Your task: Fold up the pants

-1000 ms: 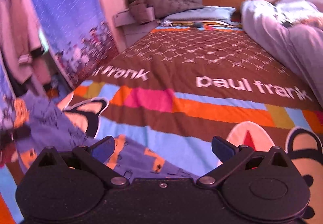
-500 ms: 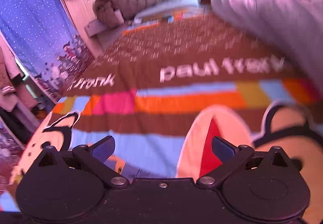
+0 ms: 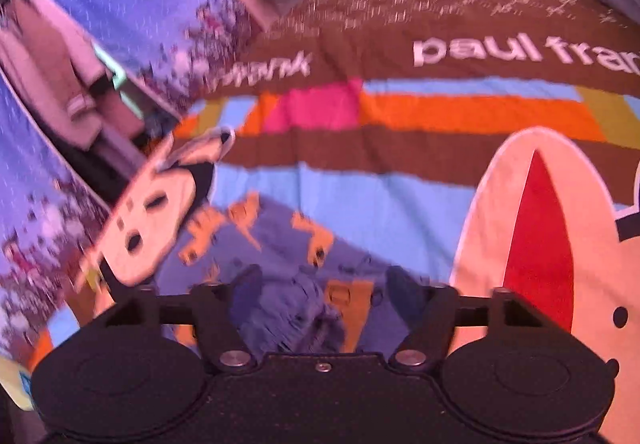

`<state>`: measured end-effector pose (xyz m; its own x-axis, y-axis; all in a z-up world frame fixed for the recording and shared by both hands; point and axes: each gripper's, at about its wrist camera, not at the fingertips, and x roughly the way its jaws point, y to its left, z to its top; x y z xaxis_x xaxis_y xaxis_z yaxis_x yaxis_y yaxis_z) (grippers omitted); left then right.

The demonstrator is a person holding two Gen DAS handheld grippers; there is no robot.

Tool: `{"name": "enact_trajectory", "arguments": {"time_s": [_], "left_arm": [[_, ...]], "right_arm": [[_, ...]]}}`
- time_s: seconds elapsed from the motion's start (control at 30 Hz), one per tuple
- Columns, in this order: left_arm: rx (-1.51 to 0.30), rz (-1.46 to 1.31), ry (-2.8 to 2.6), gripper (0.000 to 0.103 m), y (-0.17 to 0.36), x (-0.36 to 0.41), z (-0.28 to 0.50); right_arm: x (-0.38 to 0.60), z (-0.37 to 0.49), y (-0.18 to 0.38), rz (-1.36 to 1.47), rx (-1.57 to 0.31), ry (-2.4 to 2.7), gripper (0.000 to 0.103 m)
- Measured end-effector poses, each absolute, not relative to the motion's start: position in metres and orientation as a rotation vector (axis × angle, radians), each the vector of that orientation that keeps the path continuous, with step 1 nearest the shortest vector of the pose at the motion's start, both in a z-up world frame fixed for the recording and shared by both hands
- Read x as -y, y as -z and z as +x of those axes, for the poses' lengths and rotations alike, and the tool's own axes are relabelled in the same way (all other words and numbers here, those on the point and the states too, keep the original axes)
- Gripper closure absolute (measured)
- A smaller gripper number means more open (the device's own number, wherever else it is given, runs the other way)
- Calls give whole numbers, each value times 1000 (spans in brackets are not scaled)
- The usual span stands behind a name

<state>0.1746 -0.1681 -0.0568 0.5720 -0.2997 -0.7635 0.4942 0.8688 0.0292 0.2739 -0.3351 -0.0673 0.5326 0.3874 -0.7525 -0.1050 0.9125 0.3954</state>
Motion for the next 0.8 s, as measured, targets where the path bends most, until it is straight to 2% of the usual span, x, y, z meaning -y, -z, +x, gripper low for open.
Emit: {"name": "enact_trajectory", "arguments": {"time_s": [0.13, 0.27, 0.43, 0.53, 0.8], "left_arm": [[-848, 236, 477, 84, 58, 167, 176], [-858, 212, 478, 85, 58, 164, 178], [-852, 206, 464, 95, 51, 163, 178], [-825, 225, 474, 96, 39, 165, 174], [-757, 272, 572, 96, 12, 181, 157]], "right_arm": [[335, 275, 81, 330, -1030, -305, 64], [334, 276, 85, 353, -1039, -310, 67], [337, 275, 89, 408, -1040, -294, 88], [337, 273, 82, 415, -996, -265, 91], [331, 246, 30, 338, -829, -201, 91]]}}
